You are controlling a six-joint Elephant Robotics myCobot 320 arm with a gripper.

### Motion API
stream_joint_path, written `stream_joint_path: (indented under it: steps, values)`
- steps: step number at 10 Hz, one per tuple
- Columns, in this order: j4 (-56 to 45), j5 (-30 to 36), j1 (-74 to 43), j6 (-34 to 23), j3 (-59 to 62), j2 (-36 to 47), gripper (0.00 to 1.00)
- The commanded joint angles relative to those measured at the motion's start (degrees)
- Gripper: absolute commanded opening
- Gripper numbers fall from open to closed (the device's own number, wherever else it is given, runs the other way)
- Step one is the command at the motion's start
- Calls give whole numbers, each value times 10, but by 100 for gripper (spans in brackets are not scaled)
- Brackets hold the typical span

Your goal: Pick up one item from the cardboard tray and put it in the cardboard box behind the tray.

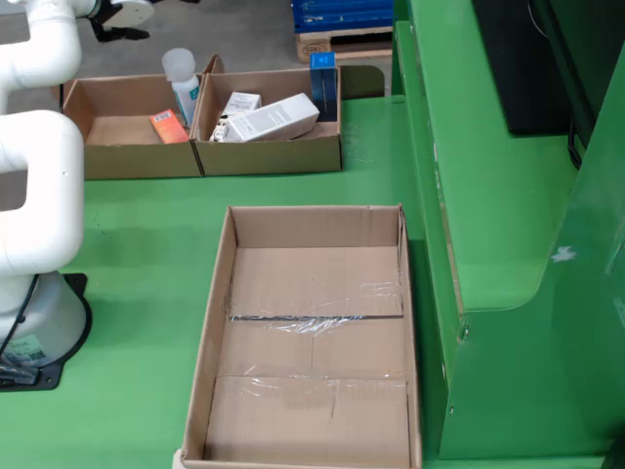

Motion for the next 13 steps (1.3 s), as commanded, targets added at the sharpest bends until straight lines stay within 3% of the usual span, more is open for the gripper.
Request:
stream_joint_path:
  steps: [1,13]
  values:
    - [7,-5,2,0,15,2,100]
    - [7,-5,1,-8,15,-3,100]
